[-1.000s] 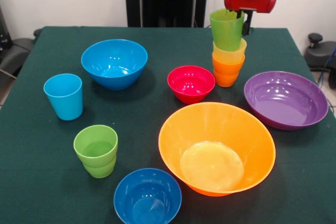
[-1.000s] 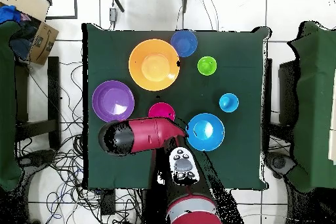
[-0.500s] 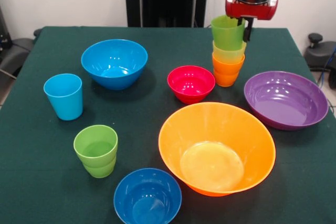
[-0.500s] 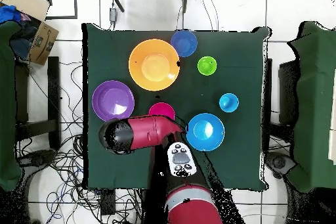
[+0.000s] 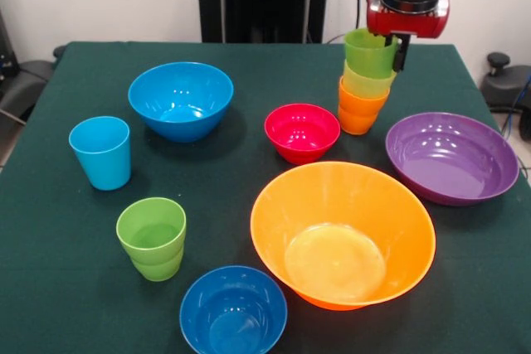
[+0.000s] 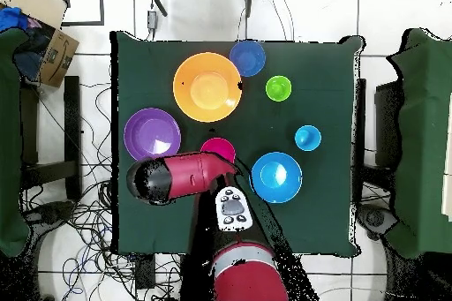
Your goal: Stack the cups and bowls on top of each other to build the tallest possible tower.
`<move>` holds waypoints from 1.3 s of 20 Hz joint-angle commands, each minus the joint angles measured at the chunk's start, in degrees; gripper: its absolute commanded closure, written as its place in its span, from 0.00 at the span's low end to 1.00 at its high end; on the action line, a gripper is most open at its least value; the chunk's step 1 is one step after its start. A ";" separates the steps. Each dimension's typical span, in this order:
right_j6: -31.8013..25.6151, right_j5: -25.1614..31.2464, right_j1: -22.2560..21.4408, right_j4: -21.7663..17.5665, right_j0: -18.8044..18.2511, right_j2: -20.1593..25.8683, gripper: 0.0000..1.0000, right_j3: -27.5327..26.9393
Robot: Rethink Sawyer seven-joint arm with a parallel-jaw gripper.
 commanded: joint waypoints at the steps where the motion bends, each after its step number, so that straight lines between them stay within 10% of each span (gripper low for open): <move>1: 6.12 -5.72 5.84 -2.17 1.32 -1.68 1.00 -3.00; 26: 2.35 0.47 2.44 -3.03 0.11 -3.63 1.00 -2.28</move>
